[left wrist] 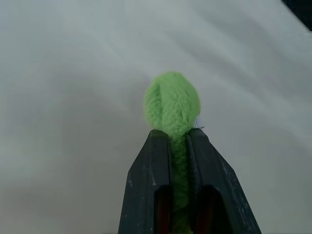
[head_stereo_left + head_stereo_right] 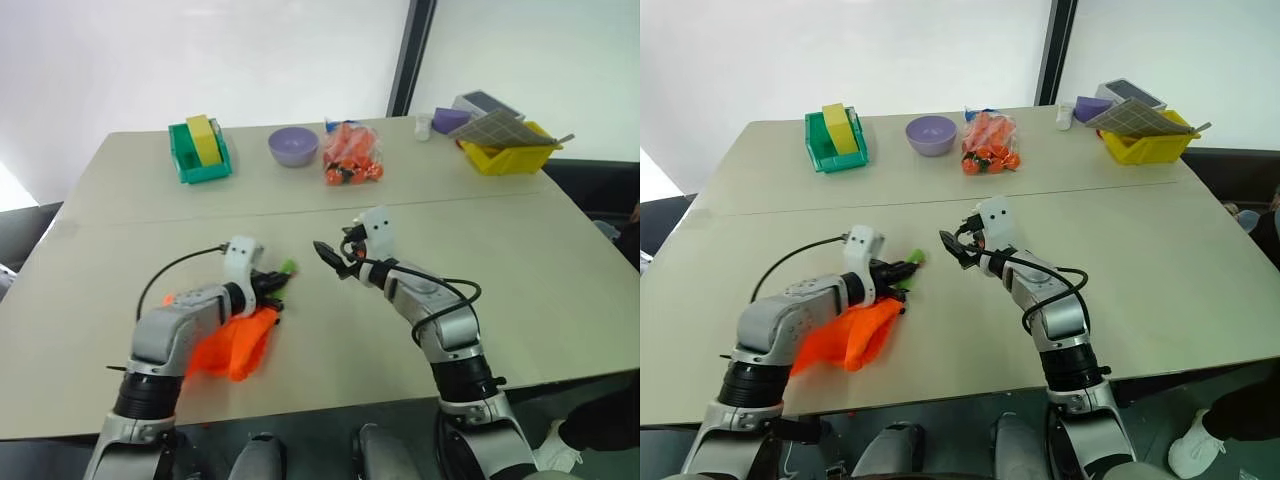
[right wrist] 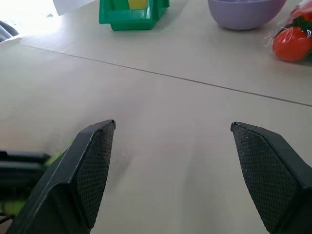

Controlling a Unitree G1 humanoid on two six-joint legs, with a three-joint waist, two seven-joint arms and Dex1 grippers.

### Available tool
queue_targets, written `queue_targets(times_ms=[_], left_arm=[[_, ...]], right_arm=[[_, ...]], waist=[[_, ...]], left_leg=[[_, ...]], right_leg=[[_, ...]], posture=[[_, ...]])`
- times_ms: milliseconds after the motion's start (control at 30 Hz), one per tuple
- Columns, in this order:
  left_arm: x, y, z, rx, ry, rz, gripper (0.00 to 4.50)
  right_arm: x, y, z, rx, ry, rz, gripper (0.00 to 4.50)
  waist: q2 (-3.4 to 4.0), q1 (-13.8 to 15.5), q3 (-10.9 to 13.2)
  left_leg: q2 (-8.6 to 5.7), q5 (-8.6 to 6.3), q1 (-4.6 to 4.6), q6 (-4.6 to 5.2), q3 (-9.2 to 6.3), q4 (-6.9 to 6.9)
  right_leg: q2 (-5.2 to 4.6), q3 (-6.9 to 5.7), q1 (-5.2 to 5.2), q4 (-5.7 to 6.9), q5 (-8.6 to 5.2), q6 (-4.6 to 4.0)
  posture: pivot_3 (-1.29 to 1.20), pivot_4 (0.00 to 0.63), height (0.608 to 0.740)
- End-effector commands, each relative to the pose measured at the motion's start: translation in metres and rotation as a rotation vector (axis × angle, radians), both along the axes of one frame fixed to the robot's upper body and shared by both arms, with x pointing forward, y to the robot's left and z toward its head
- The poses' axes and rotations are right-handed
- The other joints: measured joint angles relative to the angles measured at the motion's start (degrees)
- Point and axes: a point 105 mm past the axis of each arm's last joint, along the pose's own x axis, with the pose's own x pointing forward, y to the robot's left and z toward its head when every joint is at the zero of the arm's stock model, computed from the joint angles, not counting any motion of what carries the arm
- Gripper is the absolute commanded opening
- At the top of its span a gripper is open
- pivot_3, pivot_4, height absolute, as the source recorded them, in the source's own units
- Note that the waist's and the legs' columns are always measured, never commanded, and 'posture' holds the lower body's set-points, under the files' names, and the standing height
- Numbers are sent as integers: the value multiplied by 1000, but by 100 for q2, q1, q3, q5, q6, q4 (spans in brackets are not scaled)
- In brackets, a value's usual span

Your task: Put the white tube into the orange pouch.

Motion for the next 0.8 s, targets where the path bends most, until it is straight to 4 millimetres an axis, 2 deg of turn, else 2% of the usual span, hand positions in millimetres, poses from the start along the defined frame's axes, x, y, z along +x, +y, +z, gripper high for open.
queue_targets(times_ms=[33,67,133,200,367,500,633,800], left_arm=[[-1,-12,25,-69,-110,-78,427],[-4,-12,28,-90,-121,-96,875],[-8,-2,34,-63,-172,-121,1860],[-11,13,40,-38,-228,-118,2864],[-13,74,42,33,-282,3,2864],[-32,108,36,91,-269,14,2864],[-44,114,30,130,-266,-13,2864],[-48,114,25,139,-269,-8,2864]], right_arm=[[-6,-6,13,1,-38,23,3944],[-9,-6,12,-5,-28,38,3944],[-15,-4,6,-9,20,72,4488],[-21,-1,2,-19,48,105,4500],[-31,9,-4,-8,102,138,4500],[-39,16,-12,-9,158,173,4500],[-45,23,-22,-27,194,208,4500],[-44,33,-32,-44,224,221,4500]], waist=[[1,-7,0],[1,-10,0],[1,-33,1],[4,-43,2],[9,-22,5],[10,-16,6],[16,18,10],[20,14,12]], left_leg=[[0,0,0,0,0,0],[0,0,0,0,0,0],[0,0,1,0,0,-1],[1,0,4,1,0,-4],[2,-1,9,1,0,-12],[0,-1,2,1,1,-8],[0,-1,-8,1,1,-9],[-1,-1,-12,1,1,-7]], right_leg=[[0,0,-1,0,-6,-10],[0,0,-1,0,-8,-14],[0,0,-1,1,-8,-14],[1,1,-3,3,-8,-15],[1,2,-5,4,-14,-21],[-5,2,-5,-5,-21,-15],[-9,1,-11,-9,-21,-21],[-10,1,-15,-9,-22,-19]], posture=[[0,150,740],[0,150,740],[0,150,740],[0,150,740],[0,150,740],[0,150,740],[0,150,740],[0,150,740]])
